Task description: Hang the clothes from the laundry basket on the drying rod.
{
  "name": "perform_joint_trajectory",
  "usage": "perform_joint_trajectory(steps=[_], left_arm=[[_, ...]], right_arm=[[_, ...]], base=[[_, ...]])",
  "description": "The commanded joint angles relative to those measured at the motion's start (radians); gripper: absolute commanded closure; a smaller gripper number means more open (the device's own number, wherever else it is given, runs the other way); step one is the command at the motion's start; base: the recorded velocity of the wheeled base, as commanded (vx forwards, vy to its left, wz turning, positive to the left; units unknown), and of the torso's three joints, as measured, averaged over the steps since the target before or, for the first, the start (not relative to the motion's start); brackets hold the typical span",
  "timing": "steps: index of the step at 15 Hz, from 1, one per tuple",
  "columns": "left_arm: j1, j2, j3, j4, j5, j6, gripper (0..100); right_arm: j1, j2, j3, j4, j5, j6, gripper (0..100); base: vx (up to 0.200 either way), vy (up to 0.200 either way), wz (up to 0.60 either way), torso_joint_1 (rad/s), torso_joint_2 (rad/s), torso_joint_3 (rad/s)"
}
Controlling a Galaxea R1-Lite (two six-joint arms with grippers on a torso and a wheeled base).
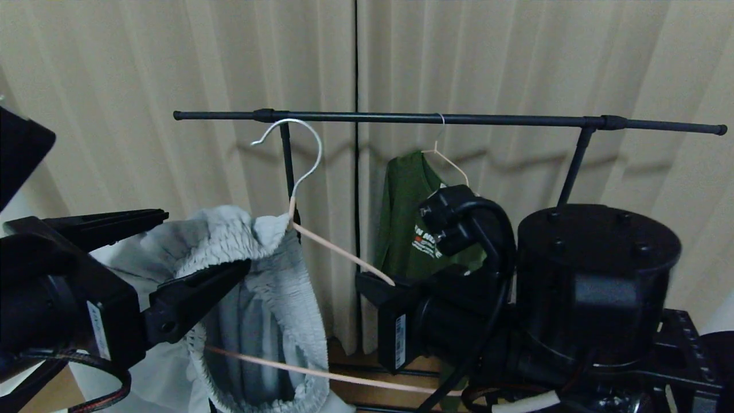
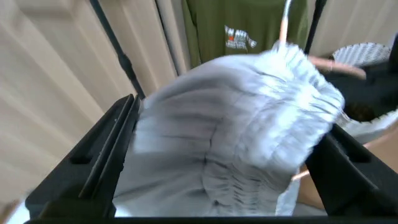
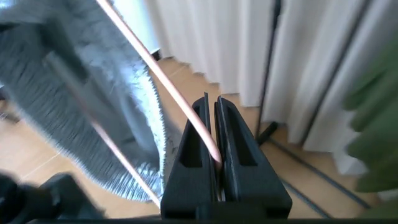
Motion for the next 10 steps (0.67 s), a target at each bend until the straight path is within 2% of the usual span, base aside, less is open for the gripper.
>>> perform_joint_trajectory(steps=[1, 5, 10], left_arm=[[0.001, -0.023, 0.057, -0.050, -0.017, 0.029, 0], [0.006, -0.053, 0.137, -0.154, -0.143, 0.128, 0], [0.006, -0.073, 0.149, -0.176, -0.175, 0.140, 0]], right_arm=[[-0.032, -0.044, 0.015, 0.002, 0.000, -0.003, 100], [-0.075, -0.095, 0.086, 0.001, 0.001, -0.033, 100], [-0.140, -0.188, 0.215, 0.001, 0.017, -0.108, 100]], base=[[0.000, 0.000, 0.00, 0.000, 0.00, 0.000], [0.000, 0.000, 0.00, 0.000, 0.00, 0.000], [0.000, 0.000, 0.00, 0.000, 0.00, 0.000]])
